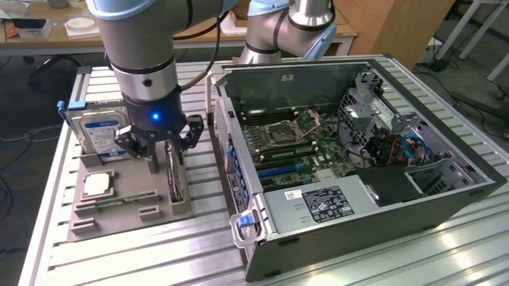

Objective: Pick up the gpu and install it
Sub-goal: 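Pick up the gpu and move the gpu toward the slot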

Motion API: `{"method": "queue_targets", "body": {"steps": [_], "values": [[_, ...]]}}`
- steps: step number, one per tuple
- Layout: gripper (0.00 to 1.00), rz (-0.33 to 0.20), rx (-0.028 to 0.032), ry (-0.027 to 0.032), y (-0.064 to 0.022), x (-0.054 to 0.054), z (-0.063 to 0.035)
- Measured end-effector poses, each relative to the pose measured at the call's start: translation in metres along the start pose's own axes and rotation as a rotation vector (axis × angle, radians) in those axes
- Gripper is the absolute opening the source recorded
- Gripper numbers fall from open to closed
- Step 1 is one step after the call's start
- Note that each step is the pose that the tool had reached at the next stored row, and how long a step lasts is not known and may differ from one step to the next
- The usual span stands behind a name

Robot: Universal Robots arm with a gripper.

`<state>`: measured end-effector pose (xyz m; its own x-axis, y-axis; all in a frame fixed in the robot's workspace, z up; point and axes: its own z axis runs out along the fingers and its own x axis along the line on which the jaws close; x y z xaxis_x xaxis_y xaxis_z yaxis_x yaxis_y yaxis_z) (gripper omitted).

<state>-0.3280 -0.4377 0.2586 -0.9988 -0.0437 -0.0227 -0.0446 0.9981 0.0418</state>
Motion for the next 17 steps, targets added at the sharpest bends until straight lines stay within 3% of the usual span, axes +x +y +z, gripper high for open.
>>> {"method": "queue_targets", "body": {"steps": [8, 12, 17], "values": [[0.49, 0.002, 0.0003, -0.0003, -0.0007, -0.004, 0.0121], [0.49, 0.004, 0.0072, -0.0001, -0.0010, -0.004, 0.0164], [0.49, 0.005, 0.0076, -0.0002, -0.0005, -0.004, 0.0166]]}}
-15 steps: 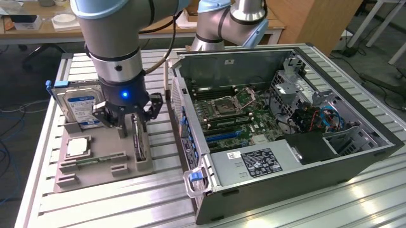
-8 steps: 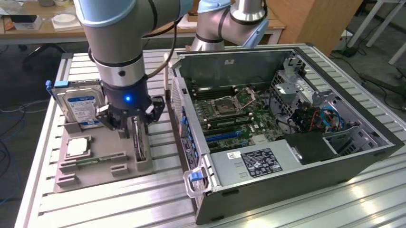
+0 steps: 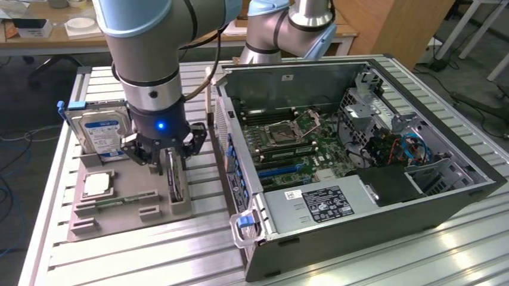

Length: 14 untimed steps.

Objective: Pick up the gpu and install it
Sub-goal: 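Pick up the gpu and move the gpu toward the slot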

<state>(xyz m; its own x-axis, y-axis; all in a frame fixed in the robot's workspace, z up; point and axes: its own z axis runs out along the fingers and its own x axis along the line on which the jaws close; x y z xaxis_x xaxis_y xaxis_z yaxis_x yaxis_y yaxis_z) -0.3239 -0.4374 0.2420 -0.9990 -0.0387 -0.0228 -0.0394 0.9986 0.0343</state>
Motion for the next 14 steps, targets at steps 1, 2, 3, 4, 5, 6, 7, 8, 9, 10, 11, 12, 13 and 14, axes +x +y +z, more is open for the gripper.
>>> {"method": "queue_targets", "body": {"steps": [1, 2, 3, 4, 5, 6, 7, 8, 9, 10, 11, 12, 13, 14], "values": [[0.49, 0.000, 0.0009, 0.0000, 0.0015, 0.000, 0.0004], [0.49, 0.000, 0.0035, 0.0001, 0.0040, 0.000, 0.0007], [0.49, 0.000, 0.0056, 0.0003, 0.0063, 0.000, 0.0010], [0.49, 0.000, 0.0085, 0.0004, 0.0087, 0.000, 0.0013], [0.49, 0.000, 0.0110, 0.0005, 0.0098, 0.000, 0.0014], [0.49, -0.001, 0.0143, 0.0006, 0.0108, 0.000, 0.0017], [0.49, -0.001, 0.0155, 0.0007, 0.0113, 0.000, 0.0020], [0.49, -0.001, 0.0205, 0.0011, 0.0122, 0.000, 0.0025], [0.49, -0.001, 0.0293, 0.0013, 0.0133, -0.001, 0.0034], [0.49, -0.001, 0.0384, 0.0016, 0.0145, -0.001, 0.0043], [0.49, -0.001, 0.0438, 0.0016, 0.0151, -0.001, 0.0053], [0.49, -0.001, 0.0442, 0.0017, 0.0151, -0.001, 0.0057], [0.49, -0.001, 0.0445, 0.0020, 0.0151, -0.001, 0.0058], [0.49, -0.001, 0.0445, 0.0019, 0.0151, -0.001, 0.0071]]}}
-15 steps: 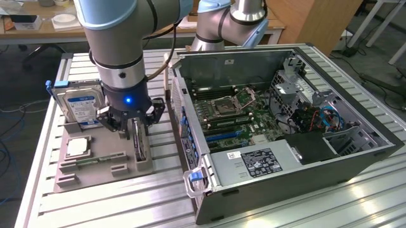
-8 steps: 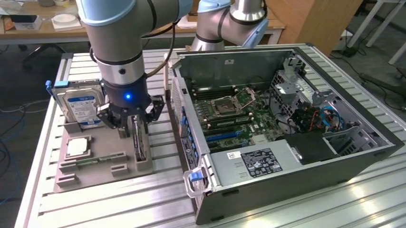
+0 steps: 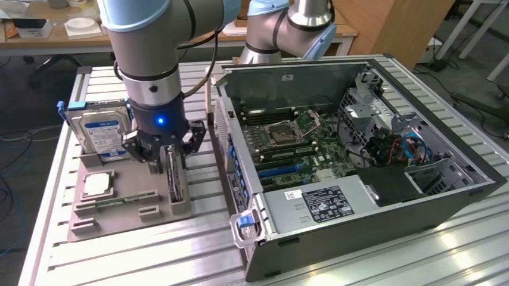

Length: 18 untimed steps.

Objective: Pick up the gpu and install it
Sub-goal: 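Pick up the gpu and move the gpu toward the slot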

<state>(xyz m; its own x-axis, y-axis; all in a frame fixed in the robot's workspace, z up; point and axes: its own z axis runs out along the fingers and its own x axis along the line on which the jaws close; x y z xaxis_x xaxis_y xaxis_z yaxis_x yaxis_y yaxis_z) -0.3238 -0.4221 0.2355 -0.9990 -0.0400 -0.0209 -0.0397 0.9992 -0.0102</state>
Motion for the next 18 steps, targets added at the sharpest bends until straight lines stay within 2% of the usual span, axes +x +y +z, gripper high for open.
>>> {"method": "queue_targets", "body": {"steps": [3, 8, 18], "values": [[0.49, 0.004, 0.0000, 0.0000, 0.0004, 0.000, 0.0053], [0.49, 0.040, 0.0009, 0.0004, 0.0023, 0.000, 0.0097], [0.49, 0.041, 0.0009, 0.0005, 0.0024, 0.000, 0.0170]]}}
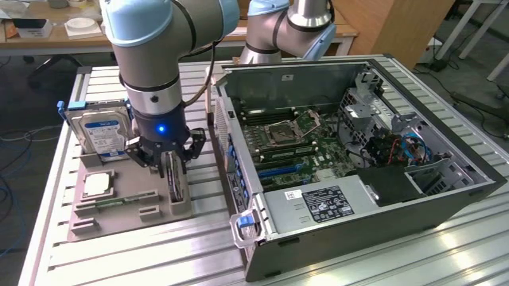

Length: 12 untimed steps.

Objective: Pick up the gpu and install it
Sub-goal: 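Pick up the gpu and move the gpu toward the slot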

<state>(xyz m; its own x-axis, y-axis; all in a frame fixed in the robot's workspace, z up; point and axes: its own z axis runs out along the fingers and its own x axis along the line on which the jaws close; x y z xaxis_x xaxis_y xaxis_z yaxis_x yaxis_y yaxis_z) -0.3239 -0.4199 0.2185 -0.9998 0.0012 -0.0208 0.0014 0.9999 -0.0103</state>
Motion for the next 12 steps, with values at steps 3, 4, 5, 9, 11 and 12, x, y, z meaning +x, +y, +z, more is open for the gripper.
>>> {"method": "queue_targets", "body": {"steps": [3, 4, 5, 9, 11, 12], "values": [[0.49, 0.000, 0.0000, 0.0000, 0.0000, 0.0000, 0.0000], [0.49, 0.000, 0.0000, -0.0001, 0.0000, 0.0000, 0.0000], [0.49, 0.000, 0.0000, -0.0001, 0.0000, 0.0000, 0.0000], [0.48, 0.000, -0.0001, -0.0001, 0.0000, 0.0000, 0.0001], [0.41, 0.000, -0.0001, -0.0001, 0.0000, 0.0000, 0.0001], [0.41, 0.000, -0.0001, -0.0001, 0.0000, 0.0000, 0.0001]]}}
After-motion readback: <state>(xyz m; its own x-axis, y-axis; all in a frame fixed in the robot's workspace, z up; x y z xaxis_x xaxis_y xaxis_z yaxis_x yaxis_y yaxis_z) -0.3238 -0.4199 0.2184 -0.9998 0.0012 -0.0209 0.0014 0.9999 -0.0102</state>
